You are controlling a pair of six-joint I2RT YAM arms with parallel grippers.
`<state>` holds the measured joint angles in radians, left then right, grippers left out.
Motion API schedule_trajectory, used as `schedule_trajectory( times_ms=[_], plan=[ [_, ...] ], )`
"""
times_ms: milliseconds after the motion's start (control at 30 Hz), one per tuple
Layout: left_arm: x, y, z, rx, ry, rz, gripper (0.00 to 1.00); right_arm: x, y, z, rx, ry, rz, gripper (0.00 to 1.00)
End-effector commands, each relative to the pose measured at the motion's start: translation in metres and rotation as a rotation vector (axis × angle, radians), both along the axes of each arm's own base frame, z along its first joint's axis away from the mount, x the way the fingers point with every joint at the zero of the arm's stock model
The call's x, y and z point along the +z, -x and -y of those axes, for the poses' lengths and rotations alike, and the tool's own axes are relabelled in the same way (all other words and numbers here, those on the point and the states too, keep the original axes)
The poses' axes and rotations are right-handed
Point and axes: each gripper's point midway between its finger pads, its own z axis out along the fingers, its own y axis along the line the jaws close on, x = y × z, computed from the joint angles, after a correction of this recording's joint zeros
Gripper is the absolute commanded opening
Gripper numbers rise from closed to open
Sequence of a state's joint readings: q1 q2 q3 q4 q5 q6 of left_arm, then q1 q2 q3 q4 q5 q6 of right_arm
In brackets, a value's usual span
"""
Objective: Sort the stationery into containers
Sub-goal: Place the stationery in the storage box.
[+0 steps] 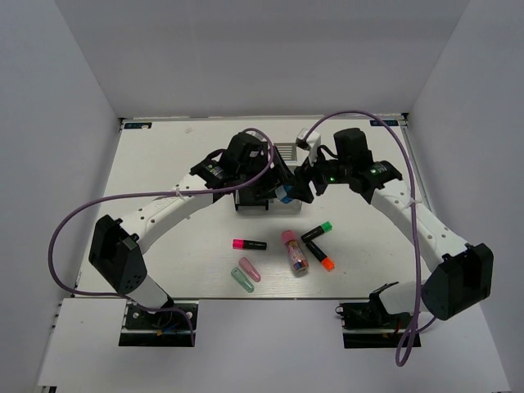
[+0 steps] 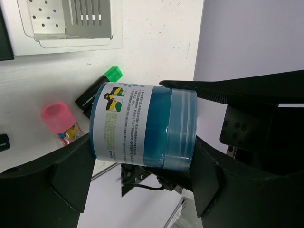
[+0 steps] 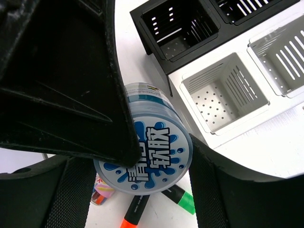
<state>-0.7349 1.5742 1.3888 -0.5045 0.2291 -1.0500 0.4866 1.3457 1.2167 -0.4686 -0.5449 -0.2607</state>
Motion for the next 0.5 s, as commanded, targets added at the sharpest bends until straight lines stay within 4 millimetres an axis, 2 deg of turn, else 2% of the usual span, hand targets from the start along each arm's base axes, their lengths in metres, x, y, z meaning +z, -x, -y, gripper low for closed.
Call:
schedule_trajectory(
  times_ms=[0,67,167,200,233,333,467],
  plan=[
    [0.050,0.005,0.005,-0.030,0.118,0.083,0.00,0.014,0.001,-0.011,0.039,-0.052,0.003,0.28],
    [0.049,0.006,0.006,-0.036,0.121,0.075,0.03,0.018,0.003,-0.014,0.058,-0.068,-0.012,0.00],
    [0.046,0.005,0.004,-0.038,0.125,0.068,0.28,0.024,0.006,-0.017,0.078,-0.084,-0.015,0.00],
    [0.049,0.005,0.002,-0.033,0.131,0.075,0.40,0.025,0.006,-0.017,0.083,-0.086,-0.018,0.00],
    [0.048,0.004,0.001,-0.032,0.129,0.081,0.60,0.032,0.007,-0.018,0.087,-0.092,-0.009,0.00],
    [0.047,-0.001,-0.007,-0.013,0.126,0.082,0.78,0.038,-0.001,-0.018,0.064,-0.087,0.009,0.00],
    [0.045,-0.006,-0.011,0.002,0.126,0.073,0.91,0.041,-0.010,-0.020,0.051,-0.069,0.001,0.00]
  ],
)
